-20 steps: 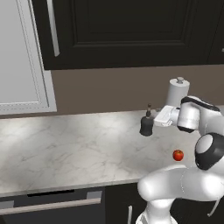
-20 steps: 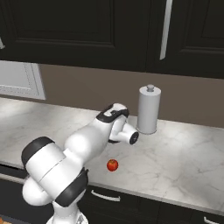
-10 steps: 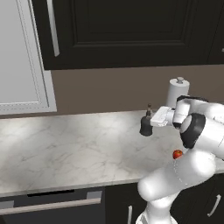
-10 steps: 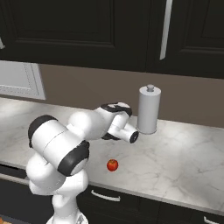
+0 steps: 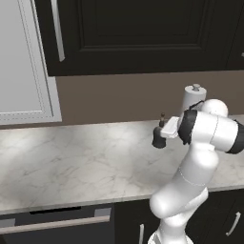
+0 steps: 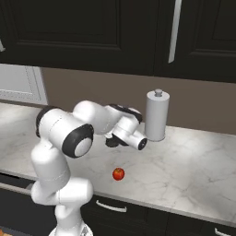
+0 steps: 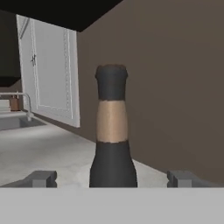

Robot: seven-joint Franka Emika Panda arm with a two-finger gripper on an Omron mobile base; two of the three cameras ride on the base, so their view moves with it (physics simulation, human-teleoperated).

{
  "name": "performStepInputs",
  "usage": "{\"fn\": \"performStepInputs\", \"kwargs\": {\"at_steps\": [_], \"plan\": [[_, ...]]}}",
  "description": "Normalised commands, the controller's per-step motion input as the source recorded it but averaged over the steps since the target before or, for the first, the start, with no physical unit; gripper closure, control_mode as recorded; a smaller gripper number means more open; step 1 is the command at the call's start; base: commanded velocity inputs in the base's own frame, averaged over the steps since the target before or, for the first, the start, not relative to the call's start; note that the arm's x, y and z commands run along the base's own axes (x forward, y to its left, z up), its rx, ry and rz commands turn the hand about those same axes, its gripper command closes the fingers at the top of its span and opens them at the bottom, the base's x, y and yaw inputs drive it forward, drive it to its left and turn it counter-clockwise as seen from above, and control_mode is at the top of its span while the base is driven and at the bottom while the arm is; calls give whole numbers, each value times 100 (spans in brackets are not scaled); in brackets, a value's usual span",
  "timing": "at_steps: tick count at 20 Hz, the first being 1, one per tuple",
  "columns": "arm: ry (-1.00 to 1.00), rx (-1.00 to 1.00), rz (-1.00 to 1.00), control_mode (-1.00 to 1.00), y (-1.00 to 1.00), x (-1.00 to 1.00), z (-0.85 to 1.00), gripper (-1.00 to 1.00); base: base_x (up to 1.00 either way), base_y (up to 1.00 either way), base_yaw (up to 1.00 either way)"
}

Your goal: Place the liquors on the top shelf of the fridge to keep them out of children's reach, and place the apple on lower shelves for easy access.

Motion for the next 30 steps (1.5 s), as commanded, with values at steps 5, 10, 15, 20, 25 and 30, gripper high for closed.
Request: {"fn": "performStepInputs", "kwargs": {"at_steps": [5,10,15,20,25,30], "plan": [[0,0,0,-100,-4,32,-17,-100,0,0,0],[0,0,0,-100,7,16,-7,100,0,0,0],[2,-1,6,-100,16,0,-3,100,0,0,0],[0,0,1,-100,0,-10,0,100,0,0,0],[-9,-1,1,-100,1,-86,31,100,0,0,0],[-4,-7,0,-100,7,-100,96,100,0,0,0]]}}
